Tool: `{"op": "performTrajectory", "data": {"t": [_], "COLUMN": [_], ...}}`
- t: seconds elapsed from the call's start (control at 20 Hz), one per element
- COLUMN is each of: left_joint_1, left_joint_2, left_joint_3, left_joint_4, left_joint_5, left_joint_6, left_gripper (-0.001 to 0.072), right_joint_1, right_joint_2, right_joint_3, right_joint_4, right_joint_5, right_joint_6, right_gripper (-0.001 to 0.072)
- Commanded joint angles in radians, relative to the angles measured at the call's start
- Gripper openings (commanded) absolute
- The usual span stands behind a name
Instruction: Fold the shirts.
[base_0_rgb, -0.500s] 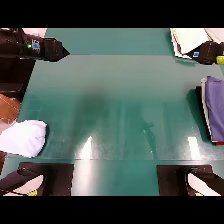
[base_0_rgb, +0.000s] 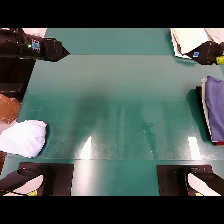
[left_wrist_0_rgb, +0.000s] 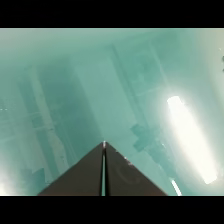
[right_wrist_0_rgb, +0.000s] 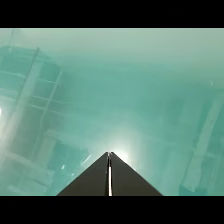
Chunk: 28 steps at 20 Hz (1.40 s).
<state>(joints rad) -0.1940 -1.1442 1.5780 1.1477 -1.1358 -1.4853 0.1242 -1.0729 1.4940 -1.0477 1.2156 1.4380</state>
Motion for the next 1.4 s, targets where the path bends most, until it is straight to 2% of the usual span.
{"op": "performTrajectory", "data": {"t": [0.0, 0.15, 0.2, 0.3, 0.55, 0.65, 0.7, 0.75, 0.8, 0.85, 1.15, 1.35], "left_joint_1": [0.0, 0.0, 0.0, 0.0, 0.0, 0.0, 0.0, 0.0, 0.0, 0.0, 0.0, 0.0], "left_joint_2": [0.0, 0.0, 0.0, 0.013, 0.164, 0.218, 0.233, 0.246, 0.247, 0.247, 0.247, 0.247], "left_joint_3": [0.0, 0.0, 0.0, 0.024, -0.037, -0.151, -0.219, -0.294, -0.367, -0.449, -0.885, -1.02], "left_joint_4": [0.0, -0.001, 0.003, 0.074, 0.718, 0.858, 0.877, 0.875, 0.873, 0.874, 0.867, 0.864], "left_joint_5": [0.001, 0.01, 0.053, -0.002, -0.305, -0.373, -0.39, -0.399, -0.4, -0.388, -0.225, -0.189], "left_joint_6": [0.0, 0.001, 0.0, 0.001, -0.087, -0.108, -0.113, -0.116, -0.134, -0.169, -0.291, -0.325], "left_gripper": [0.0027, 0.0027, 0.0026, 0.0026, 0.0027, 0.0028, 0.0031, 0.0253, 0.0583, 0.0672, 0.0665, 0.0663], "right_joint_1": [0.001, 0.001, 0.001, 0.001, 0.001, 0.001, 0.001, 0.001, 0.001, 0.001, 0.001, 0.001], "right_joint_2": [0.0, 0.0, 0.0, 0.0, 0.001, 0.0, 0.0, 0.0, 0.0, 0.0, 0.0, 0.0], "right_joint_3": [0.001, 0.001, 0.001, 0.001, 0.001, 0.001, 0.001, 0.001, 0.001, 0.001, 0.001, 0.001], "right_joint_4": [0.0, 0.0, 0.0, 0.0, 0.0, 0.0, 0.0, 0.0, 0.0, 0.0, 0.0, 0.0], "right_joint_5": [0.024, 0.046, 0.045, 0.044, 0.045, 0.043, 0.043, 0.044, 0.044, 0.044, 0.044, 0.043], "right_joint_6": [0.0, 0.0, 0.0, 0.0, 0.0, 0.0, 0.0, 0.0, 0.0, 0.0, 0.0, 0.0], "right_gripper": [0.0019, 0.0019, 0.0019, 0.0019, 0.0019, 0.0019, 0.0019, 0.0019, 0.0019, 0.0019, 0.0019, 0.0019]}}
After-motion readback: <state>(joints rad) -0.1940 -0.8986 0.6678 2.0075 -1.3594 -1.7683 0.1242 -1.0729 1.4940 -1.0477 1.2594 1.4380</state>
